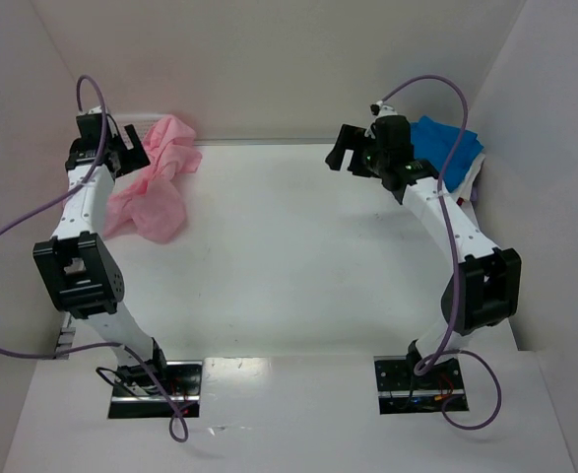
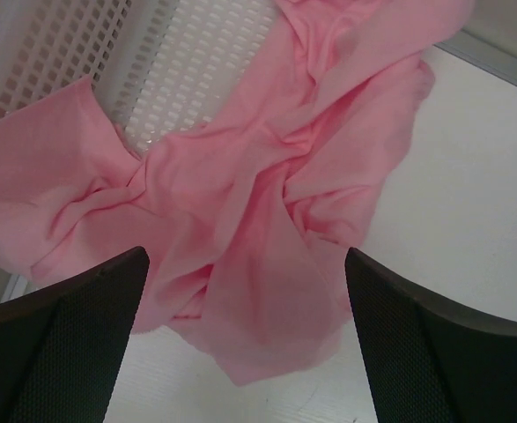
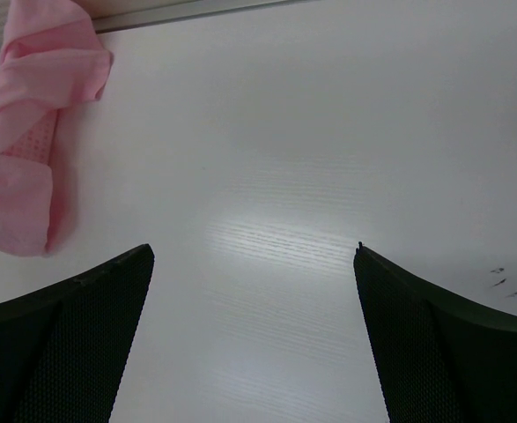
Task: Fold and stack the t-shirts
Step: Grab crumpled tshirt from bin with the left arm
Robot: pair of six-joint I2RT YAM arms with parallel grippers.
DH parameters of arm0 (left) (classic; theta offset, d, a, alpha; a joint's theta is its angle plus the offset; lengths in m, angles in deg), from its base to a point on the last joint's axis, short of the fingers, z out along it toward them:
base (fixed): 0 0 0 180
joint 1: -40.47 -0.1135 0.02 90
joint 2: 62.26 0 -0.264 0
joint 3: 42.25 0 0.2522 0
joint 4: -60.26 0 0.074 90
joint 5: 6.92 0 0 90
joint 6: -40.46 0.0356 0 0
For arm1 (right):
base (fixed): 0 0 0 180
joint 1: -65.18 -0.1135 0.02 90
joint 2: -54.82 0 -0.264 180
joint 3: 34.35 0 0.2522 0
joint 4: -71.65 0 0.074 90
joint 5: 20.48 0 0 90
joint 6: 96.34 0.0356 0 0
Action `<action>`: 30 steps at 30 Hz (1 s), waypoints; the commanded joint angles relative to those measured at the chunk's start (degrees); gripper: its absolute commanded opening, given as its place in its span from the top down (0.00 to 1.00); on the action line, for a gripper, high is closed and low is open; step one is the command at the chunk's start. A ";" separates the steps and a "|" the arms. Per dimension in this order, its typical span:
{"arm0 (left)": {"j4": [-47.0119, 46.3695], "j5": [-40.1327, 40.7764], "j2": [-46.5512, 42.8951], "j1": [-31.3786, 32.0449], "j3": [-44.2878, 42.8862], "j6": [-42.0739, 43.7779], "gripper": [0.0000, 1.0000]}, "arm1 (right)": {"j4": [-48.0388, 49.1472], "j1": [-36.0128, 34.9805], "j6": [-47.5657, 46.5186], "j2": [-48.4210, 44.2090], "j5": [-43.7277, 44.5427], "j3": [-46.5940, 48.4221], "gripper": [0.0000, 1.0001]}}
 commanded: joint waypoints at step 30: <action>-4.47 -16.70 3.80 0.72 8.57 12.89 0.21 | 1.63 -0.49 -0.53 6.17 -3.90 4.14 0.00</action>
